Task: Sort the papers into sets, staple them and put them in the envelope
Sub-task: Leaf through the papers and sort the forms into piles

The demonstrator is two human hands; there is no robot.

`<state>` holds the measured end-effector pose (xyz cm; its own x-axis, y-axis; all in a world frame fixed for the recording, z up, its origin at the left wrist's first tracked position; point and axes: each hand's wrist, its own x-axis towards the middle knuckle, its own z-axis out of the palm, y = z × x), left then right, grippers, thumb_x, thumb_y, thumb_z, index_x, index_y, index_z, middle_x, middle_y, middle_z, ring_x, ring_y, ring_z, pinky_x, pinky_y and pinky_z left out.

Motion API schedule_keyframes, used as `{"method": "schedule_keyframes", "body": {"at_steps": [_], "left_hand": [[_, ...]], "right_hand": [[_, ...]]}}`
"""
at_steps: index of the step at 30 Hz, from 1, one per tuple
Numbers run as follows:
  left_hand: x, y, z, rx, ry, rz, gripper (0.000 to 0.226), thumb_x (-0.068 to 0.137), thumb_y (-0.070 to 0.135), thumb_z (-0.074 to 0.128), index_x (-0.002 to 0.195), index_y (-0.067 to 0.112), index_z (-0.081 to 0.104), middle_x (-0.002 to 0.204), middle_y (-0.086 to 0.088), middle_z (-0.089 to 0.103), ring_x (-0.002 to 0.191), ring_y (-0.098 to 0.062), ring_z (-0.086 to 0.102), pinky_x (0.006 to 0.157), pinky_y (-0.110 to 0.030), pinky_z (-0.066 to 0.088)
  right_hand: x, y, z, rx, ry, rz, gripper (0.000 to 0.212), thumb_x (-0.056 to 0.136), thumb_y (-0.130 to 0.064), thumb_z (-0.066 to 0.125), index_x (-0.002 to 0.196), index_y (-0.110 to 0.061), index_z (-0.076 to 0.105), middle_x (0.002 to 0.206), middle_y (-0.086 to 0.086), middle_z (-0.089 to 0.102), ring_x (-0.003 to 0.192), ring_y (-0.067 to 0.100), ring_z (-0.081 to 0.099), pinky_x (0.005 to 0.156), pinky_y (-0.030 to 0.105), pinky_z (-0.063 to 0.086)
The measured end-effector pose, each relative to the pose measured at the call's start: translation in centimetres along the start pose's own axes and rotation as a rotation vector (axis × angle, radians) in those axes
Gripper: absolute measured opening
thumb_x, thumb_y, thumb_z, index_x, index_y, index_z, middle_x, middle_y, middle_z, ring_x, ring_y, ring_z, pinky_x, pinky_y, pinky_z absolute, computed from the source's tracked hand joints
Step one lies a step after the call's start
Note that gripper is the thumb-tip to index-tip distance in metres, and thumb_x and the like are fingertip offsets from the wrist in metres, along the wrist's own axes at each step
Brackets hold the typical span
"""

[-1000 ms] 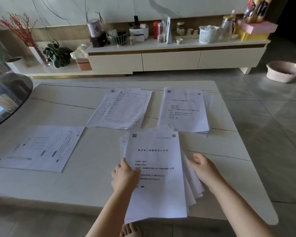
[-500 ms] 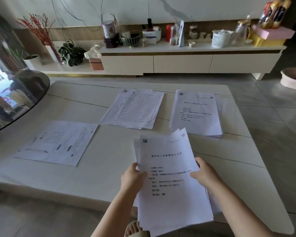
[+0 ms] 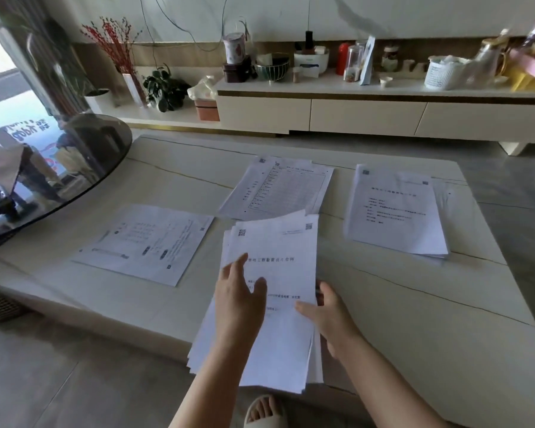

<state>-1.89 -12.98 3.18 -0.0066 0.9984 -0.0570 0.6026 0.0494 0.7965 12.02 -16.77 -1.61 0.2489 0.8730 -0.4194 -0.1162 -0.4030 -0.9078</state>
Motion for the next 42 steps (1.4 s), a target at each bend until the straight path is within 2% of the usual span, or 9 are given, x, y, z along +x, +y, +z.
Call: {"method": "schedule_keyframes", "body": {"at_steps": [3, 6, 9, 12, 18, 22, 28, 37, 42], "left_hand": [[0.8, -0.9, 0.8, -0.216, -0.097, -0.163, 0.053, 0.092, 0.015, 0.059, 0.141, 0.023, 0.040, 0.137, -0.004, 0.047, 0.109, -0.016, 0.056, 0.085, -0.030, 0.047], [1.7, -2.0, 1.8, -0.265, -0.183, -0.277, 0.057, 0.090, 0.015, 0.061, 0.142, 0.022, 0.038, 0.133, -0.005, 0.050, 0.105, -0.019, 0.058, 0.086, -0.034, 0.048], [2.2, -2.8, 2.6, -0.274, -0.257, -0.334, 0.061, 0.088, 0.013, 0.063, 0.143, 0.019, 0.038, 0.131, -0.010, 0.052, 0.110, -0.025, 0.057, 0.095, -0.042, 0.048], [2.6, -3.0, 3.0, -0.241, -0.278, -0.327, 0.061, 0.088, 0.013, 0.063, 0.143, 0.018, 0.038, 0.129, -0.011, 0.052, 0.110, -0.025, 0.057, 0.091, -0.035, 0.047], [3.2, -1.5, 5.1, -0.330, -0.286, -0.272, 0.043, 0.088, 0.010, 0.059, 0.131, 0.016, 0.052, 0.106, -0.006, 0.066, 0.089, -0.021, 0.063, 0.080, -0.035, 0.049], [3.0, 1.2, 8.4, -0.342, -0.350, -0.220, 0.031, 0.087, 0.014, 0.059, 0.117, 0.016, 0.062, 0.098, -0.002, 0.068, 0.088, -0.021, 0.065, 0.077, -0.032, 0.050], [3.3, 3.1, 13.5, -0.292, -0.394, -0.134, 0.023, 0.088, 0.016, 0.059, 0.110, 0.020, 0.065, 0.089, 0.001, 0.067, 0.069, -0.011, 0.056, 0.060, -0.020, 0.040], [3.4, 3.0, 15.2, -0.201, -0.402, -0.134, 0.026, 0.089, 0.018, 0.058, 0.114, 0.022, 0.064, 0.093, 0.006, 0.064, 0.088, -0.011, 0.060, 0.063, -0.015, 0.039], [3.4, 3.3, 14.3, -0.114, -0.348, -0.123, 0.041, 0.089, 0.018, 0.059, 0.130, 0.019, 0.055, 0.125, -0.004, 0.056, 0.110, -0.017, 0.054, 0.089, -0.030, 0.045]], "right_hand": [[0.7, 1.1, 3.0, -0.009, 0.012, 0.037, 0.022, 0.090, -0.016, 0.063, 0.110, -0.021, 0.053, 0.105, -0.001, 0.065, 0.093, 0.018, 0.063, 0.074, 0.031, 0.054], [1.6, 1.6, 3.5, 0.037, 0.056, 0.067, 0.022, 0.091, -0.012, 0.062, 0.112, -0.016, 0.056, 0.105, 0.001, 0.067, 0.097, 0.021, 0.063, 0.085, 0.036, 0.054], [2.0, 1.6, 2.4, -0.023, 0.040, 0.038, 0.018, 0.089, -0.006, 0.062, 0.104, -0.016, 0.059, 0.101, 0.001, 0.068, 0.092, 0.015, 0.064, 0.080, 0.026, 0.053], [2.2, 1.5, 0.4, -0.080, 0.064, 0.022, 0.021, 0.089, -0.001, 0.060, 0.105, -0.014, 0.056, 0.092, -0.001, 0.063, 0.078, 0.008, 0.060, 0.060, 0.015, 0.049], [3.2, -1.4, -7.9, -0.156, 0.253, -0.027, 0.015, 0.092, -0.004, 0.057, 0.107, -0.006, 0.059, 0.087, 0.006, 0.062, 0.078, 0.016, 0.059, 0.062, 0.025, 0.047], [5.6, -4.2, -14.6, -0.566, 0.387, -0.112, 0.017, 0.090, -0.009, 0.059, 0.106, -0.009, 0.066, 0.099, 0.005, 0.064, 0.094, 0.021, 0.059, 0.084, 0.028, 0.044], [11.6, -5.2, -20.4, -1.163, 0.433, -0.080, 0.033, 0.095, -0.022, 0.048, 0.126, -0.015, 0.057, 0.132, 0.009, 0.052, 0.119, 0.026, 0.049, 0.093, 0.031, 0.042], [13.7, -2.9, -20.5, -1.441, 0.270, 0.050, 0.052, 0.099, -0.050, 0.031, 0.148, -0.034, 0.023, 0.157, 0.001, 0.016, 0.143, 0.024, 0.015, 0.112, 0.043, 0.024], [8.3, 0.1, -19.7, -1.453, 0.236, -0.047, 0.054, 0.097, -0.051, 0.035, 0.148, -0.036, 0.024, 0.159, -0.001, 0.014, 0.145, 0.021, 0.013, 0.113, 0.039, 0.023]]}}
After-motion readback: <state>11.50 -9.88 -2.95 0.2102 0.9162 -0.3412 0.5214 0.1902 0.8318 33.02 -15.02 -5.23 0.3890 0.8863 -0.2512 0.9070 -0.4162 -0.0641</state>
